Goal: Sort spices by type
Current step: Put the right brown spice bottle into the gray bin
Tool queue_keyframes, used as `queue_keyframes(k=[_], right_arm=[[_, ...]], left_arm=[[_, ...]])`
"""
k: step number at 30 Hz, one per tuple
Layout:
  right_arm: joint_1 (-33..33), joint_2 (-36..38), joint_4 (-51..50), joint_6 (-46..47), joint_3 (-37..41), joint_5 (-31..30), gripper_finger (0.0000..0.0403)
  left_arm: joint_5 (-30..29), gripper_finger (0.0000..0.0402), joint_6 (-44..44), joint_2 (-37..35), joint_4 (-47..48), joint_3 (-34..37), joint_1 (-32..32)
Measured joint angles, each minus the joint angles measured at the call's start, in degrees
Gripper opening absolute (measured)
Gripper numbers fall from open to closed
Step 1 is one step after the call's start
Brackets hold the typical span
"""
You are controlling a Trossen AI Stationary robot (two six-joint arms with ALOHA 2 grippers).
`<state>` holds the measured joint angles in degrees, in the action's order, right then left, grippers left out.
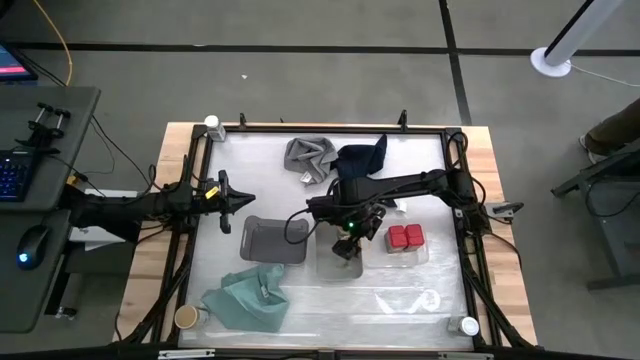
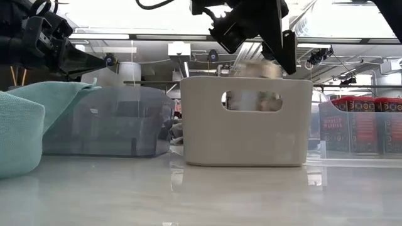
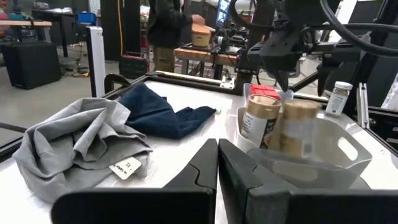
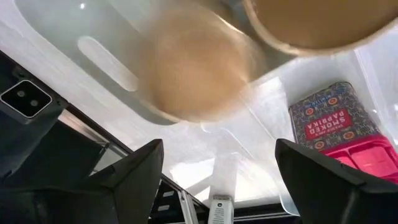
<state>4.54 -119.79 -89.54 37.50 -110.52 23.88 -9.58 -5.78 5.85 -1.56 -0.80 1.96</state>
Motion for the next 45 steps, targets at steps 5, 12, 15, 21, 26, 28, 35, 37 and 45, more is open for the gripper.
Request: queue_keyframes(k=[5, 12, 15, 21, 26, 28, 35, 37, 45], right_arm=[[0.0, 0.0, 0.1, -0.2, 0.0, 0.0, 0.0308], [0.0, 0.9, -0.6, -3.7, -0.9, 0.7, 0.031], [0.6, 2.1, 0.8, -5.4, -4.1, 0.8, 0.03], [3.0, 2.5, 15.8, -9.3, -10.9, -7.4, 0.0207], [4.4, 0.4, 26.6, -15.0, -10.6, -11.8, 0.0035], [4.8, -1.4, 27.3, -17.6, -10.5, -13.5, 0.0016], [5.9, -5.9, 27.0, -25.3, -10.5, -19.2, 0.0005], [6.2, -6.4, 25.4, -27.4, -10.5, -20.7, 0.0002], [7.6, -7.8, 19.3, -32.8, -10.5, -22.3, 0.0001]], left_arm=[[0.0, 0.0, 0.0, 0.0, 0.0, 0.0, 0.0], [0.0, 0.0, 0.0, 0.0, 0.0, 0.0, 0.0], [0.0, 0.0, 0.0, 0.0, 0.0, 0.0, 0.0], [0.0, 0.0, 0.0, 0.0, 0.0, 0.0, 0.0], [0.0, 0.0, 0.0, 0.0, 0.0, 0.0, 0.0], [0.0, 0.0, 0.0, 0.1, 0.0, 0.0, 0.0], [0.0, 0.0, 0.0, 0.1, 0.0, 0.0, 0.0], [0.0, 0.0, 0.0, 0.1, 0.0, 0.0, 0.0], [0.0, 0.0, 0.0, 0.1, 0.0, 0.0, 0.0]])
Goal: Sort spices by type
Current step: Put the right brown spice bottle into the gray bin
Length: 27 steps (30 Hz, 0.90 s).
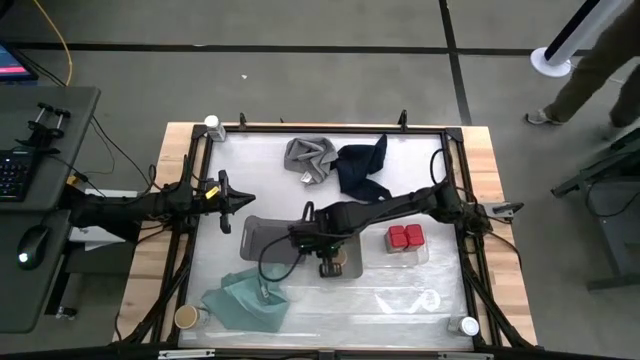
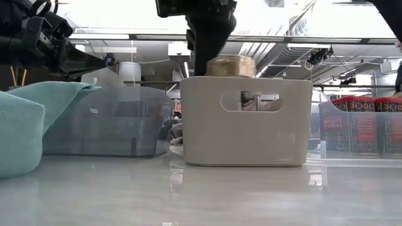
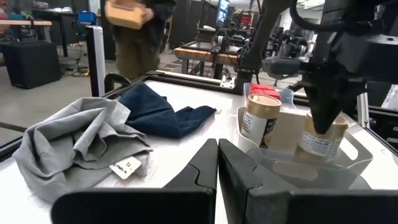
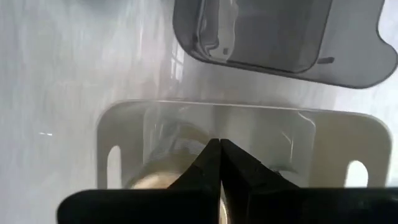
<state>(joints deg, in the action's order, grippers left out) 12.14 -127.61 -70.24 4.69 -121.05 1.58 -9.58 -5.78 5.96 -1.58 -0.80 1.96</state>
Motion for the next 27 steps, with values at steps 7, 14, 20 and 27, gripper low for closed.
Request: queue_keyframes(k=[7, 14, 20, 27], right_arm=[[0.2, 0.1, -5.7, -3.4, 0.0, -5.0, 0.0001], [0.1, 1.5, -9.9, -4.7, 0.0, -10.6, 0.0], [0.1, 6.2, -2.1, -1.2, 0.0, -5.0, 0.0], [1.0, 6.1, 3.2, -0.7, 0.0, 7.9, 0.0]], left_arm=[[0.0, 0.0, 0.0, 0.0, 0.0, 0.0, 0.0], [0.0, 0.0, 0.0, 0.0, 0.0, 0.0, 0.0], [0.0, 0.0, 0.0, 0.0, 0.0, 0.0, 0.0], [0.0, 0.0, 0.0, 0.0, 0.0, 0.0, 0.0]])
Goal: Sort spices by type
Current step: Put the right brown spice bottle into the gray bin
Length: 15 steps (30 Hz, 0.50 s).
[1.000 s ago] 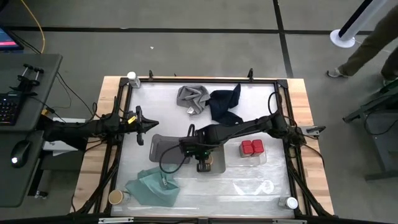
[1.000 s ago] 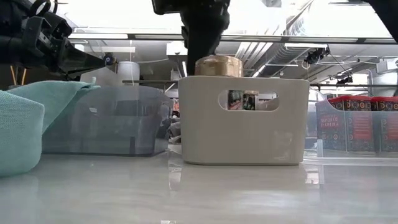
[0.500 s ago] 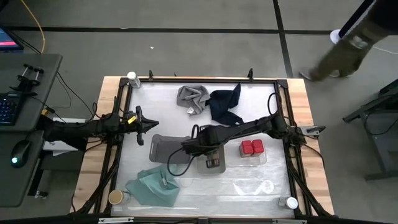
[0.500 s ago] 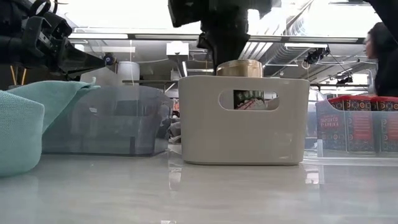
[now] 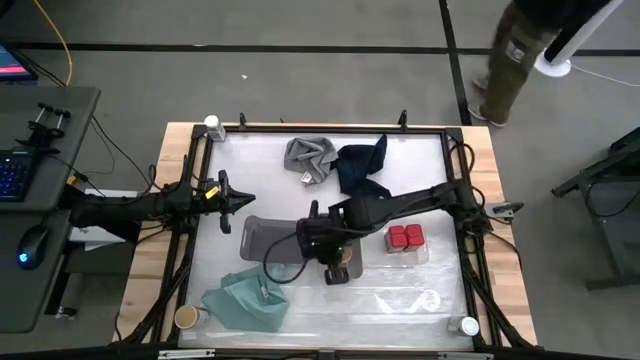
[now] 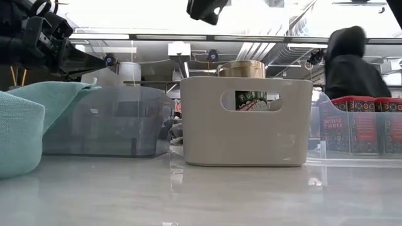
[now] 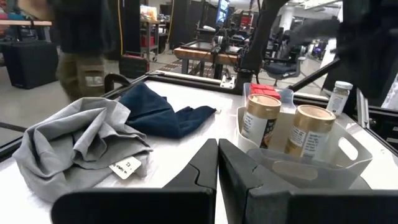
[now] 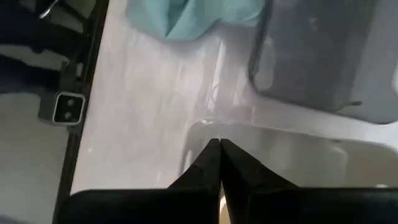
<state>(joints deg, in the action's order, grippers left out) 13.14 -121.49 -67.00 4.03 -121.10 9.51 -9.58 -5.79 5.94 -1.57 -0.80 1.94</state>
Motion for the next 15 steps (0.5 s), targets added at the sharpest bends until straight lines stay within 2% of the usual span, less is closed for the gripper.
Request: queue_keyframes(k=[6, 11, 15], right_arm=[[0.2, -3.8, -1.4, 0.0, 0.1, 2.5, 0.0], [0.2, -5.8, -2.8, 2.7, 0.1, -1.5, 0.0], [0.0, -6.1, -7.1, 3.2, 0.1, -2.2, 0.0]], left_arm=[[0.0, 0.0, 0.0, 0.0, 0.0, 0.0, 0.0], [0.0, 0.0, 0.0, 0.0, 0.0, 0.0, 0.0], [0.0, 0.0, 0.0, 0.0, 0.0, 0.0, 0.0]])
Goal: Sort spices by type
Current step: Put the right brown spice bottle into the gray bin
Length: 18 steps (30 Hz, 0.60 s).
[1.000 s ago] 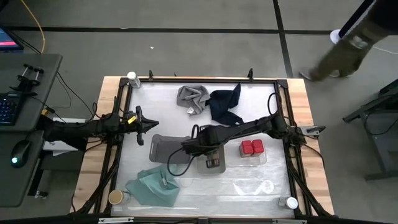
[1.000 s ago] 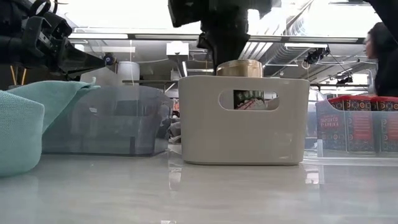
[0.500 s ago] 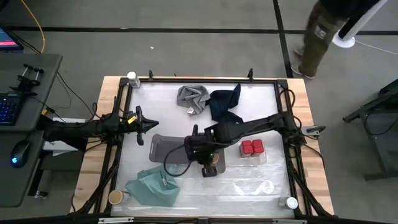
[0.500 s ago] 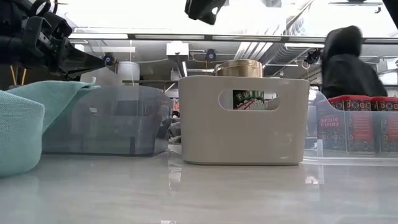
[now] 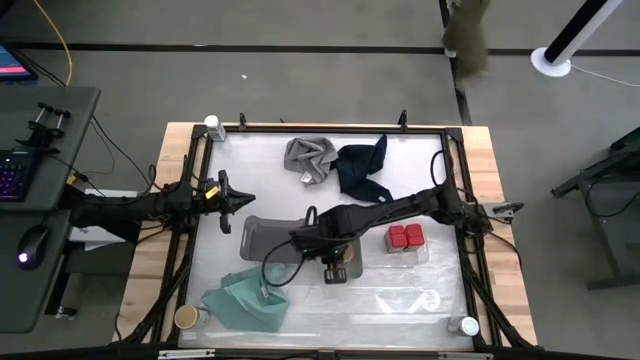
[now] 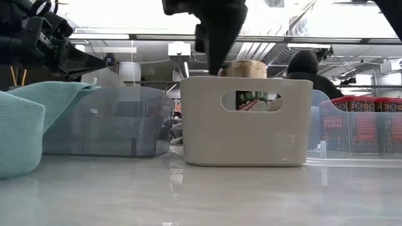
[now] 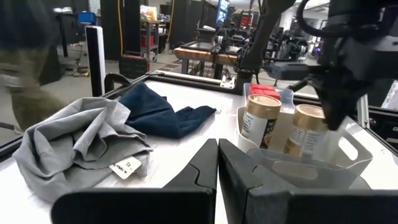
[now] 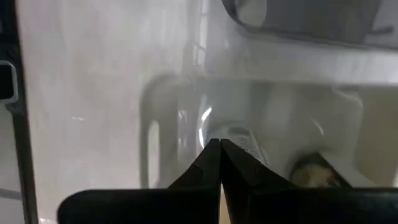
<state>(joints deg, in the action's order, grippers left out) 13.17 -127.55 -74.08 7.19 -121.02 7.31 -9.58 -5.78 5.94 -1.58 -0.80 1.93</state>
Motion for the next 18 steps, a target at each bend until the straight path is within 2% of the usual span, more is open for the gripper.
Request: queue_keyframes(k=[4, 12, 18], right_arm=[[-0.1, -0.3, -4.5, 0.3, 0.0, -4.3, 0.0], [-1.6, -0.3, -4.7, 0.3, 0.0, -11.0, 0.0], [-1.7, 0.1, -3.5, -3.0, -3.4, -12.5, 0.0]], left_arm=[[0.0, 0.0, 0.0, 0.0, 0.0, 0.0, 0.0], [0.0, 0.0, 0.0, 0.0, 0.0, 0.0, 0.0], [0.0, 0.0, 0.0, 0.0, 0.0, 0.0, 0.0]])
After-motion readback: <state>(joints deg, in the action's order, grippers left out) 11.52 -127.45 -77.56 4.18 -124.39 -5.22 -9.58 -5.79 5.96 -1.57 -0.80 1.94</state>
